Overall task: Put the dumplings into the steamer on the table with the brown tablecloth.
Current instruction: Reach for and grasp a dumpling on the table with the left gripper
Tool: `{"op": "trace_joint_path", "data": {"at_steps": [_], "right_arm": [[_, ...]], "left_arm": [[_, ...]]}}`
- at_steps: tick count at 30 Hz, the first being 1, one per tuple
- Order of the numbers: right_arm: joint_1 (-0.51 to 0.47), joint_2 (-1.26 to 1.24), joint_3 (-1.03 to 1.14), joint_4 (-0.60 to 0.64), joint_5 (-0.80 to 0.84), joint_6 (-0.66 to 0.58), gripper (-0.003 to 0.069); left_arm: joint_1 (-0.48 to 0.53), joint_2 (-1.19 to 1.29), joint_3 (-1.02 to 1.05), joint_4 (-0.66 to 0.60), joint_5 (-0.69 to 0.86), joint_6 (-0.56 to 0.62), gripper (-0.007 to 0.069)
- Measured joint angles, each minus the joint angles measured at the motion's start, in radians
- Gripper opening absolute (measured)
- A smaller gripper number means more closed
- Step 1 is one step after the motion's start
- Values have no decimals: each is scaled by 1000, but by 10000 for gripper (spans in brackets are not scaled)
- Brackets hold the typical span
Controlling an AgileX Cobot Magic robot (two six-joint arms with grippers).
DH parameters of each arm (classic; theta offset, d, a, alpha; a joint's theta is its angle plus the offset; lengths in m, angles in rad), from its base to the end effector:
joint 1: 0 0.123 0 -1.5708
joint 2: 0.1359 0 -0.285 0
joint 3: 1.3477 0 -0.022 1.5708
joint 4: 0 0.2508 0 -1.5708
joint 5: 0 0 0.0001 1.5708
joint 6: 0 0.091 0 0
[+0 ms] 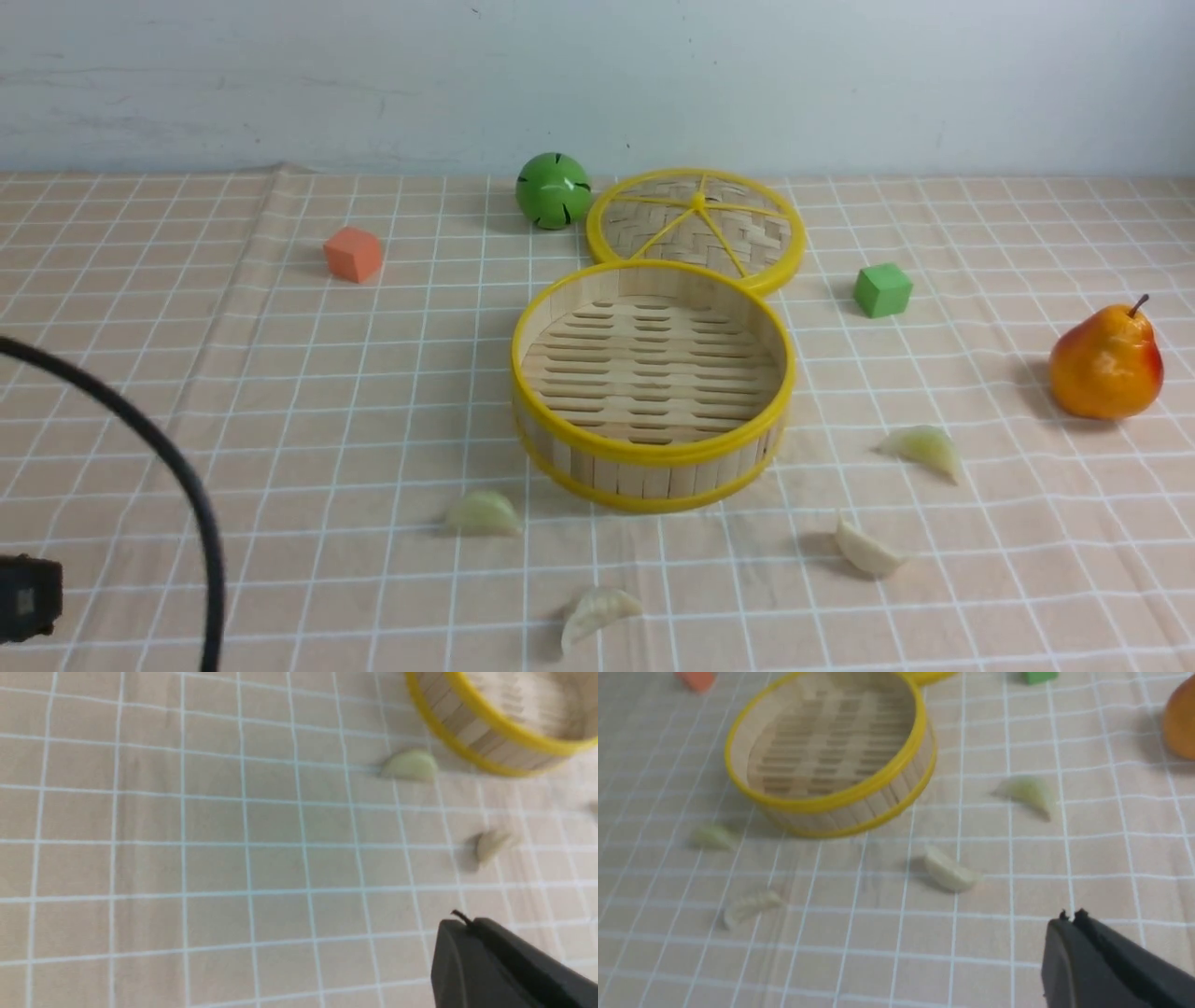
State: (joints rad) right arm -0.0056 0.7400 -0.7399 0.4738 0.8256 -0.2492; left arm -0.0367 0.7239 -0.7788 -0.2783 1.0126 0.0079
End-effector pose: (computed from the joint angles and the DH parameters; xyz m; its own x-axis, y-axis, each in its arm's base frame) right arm 0.1322 0.0298 0.3317 -0.6484 0.0840 -0.7566 -0.2008 0.9398 0.2765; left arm 0.1165 -0.0255 0.3295 -0.7718 -0.1097 -0.6264 0.0803 0.9603 -0.2670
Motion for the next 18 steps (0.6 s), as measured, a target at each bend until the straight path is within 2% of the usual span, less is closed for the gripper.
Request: {"op": "trace_joint_path", "data": {"at_steps": [5,8,9,11,14,18], "right_arm": [[190,191,-93,-6,143,-69,-17],[345,286,-104,-37,211,-77,-14],[345,291,-104,-39,215,-78,-14],[447,339,-104,-56,247,-80,-13],[500,355,-105,-59,242,-80,-10],[526,356,-105,-61,230,-80,-10]], "left_arm": [[-158,210,-149,43,98,98,-13],[-265,354,-251,98,112,179,-13],[-271,362,-257,103,112,179,-13],[-348,470,-334,161,93,256,-13],[-405,557,-395,217,60,291,-2],[-462,697,-461,296,11,311,103]]}}
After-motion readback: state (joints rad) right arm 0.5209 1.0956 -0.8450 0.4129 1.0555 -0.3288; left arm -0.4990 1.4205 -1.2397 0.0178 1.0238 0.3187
